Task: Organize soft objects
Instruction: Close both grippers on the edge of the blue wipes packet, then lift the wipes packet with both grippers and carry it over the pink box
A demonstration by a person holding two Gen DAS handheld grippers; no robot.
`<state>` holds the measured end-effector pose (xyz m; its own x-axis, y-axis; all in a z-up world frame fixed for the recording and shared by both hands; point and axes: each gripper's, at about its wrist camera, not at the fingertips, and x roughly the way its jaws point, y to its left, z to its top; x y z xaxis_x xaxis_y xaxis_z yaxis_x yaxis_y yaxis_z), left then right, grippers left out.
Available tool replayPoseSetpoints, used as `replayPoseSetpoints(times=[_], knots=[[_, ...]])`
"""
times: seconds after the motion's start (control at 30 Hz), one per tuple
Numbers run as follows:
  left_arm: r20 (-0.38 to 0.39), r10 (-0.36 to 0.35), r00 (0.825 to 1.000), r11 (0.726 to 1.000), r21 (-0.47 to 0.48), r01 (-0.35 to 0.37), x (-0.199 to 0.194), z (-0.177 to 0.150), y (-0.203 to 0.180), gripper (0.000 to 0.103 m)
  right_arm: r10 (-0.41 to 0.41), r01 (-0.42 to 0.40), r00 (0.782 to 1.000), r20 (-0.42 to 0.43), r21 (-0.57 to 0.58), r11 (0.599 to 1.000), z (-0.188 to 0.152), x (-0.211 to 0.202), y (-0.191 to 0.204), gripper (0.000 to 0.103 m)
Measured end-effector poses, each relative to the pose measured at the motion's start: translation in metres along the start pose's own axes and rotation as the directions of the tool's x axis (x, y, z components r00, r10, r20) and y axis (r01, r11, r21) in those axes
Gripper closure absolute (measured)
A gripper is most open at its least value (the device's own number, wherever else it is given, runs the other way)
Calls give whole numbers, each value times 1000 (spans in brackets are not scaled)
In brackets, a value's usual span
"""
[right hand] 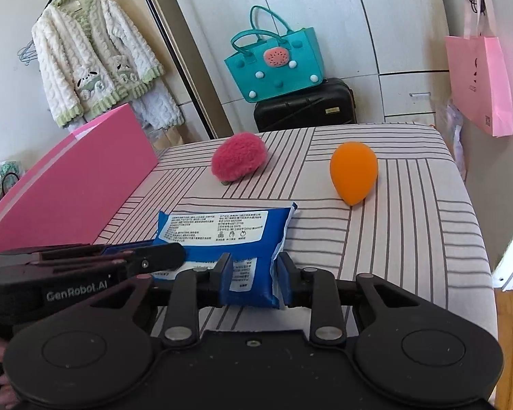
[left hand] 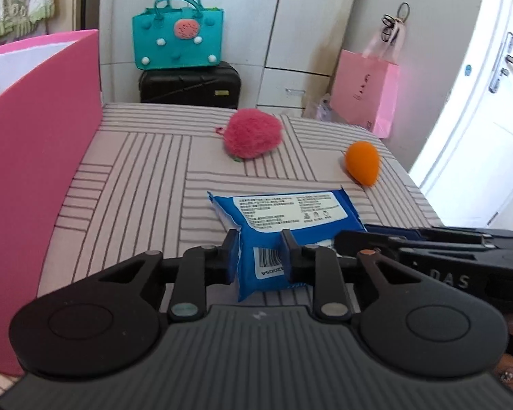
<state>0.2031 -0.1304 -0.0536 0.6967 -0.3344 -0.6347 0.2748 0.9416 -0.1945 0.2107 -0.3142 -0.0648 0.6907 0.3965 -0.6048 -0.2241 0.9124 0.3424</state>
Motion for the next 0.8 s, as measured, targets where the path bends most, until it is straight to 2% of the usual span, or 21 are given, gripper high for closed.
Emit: replayPoseSetpoints(times=[0.1,0.53,0.63,0.8], knots=[[-18,-17,1000,1000,3,17,-9,-2,1,80,-16,16,1000,-11,-5,1000,-2,-6,6,69],[-15,-96,995,994,45,96,-81,-10,16,80,19,-20,999,-44,-21,1000,-20,-61,51,64],[25,-109,994,993,35,108,-103,-10,23,79,32,-33,999,-35,-31,999,-22,-70,64,63],[58,-114,992,989,101,107,-137,-6,30,79,54,-56,998,-21,-67,996,-19,-83,89,61]])
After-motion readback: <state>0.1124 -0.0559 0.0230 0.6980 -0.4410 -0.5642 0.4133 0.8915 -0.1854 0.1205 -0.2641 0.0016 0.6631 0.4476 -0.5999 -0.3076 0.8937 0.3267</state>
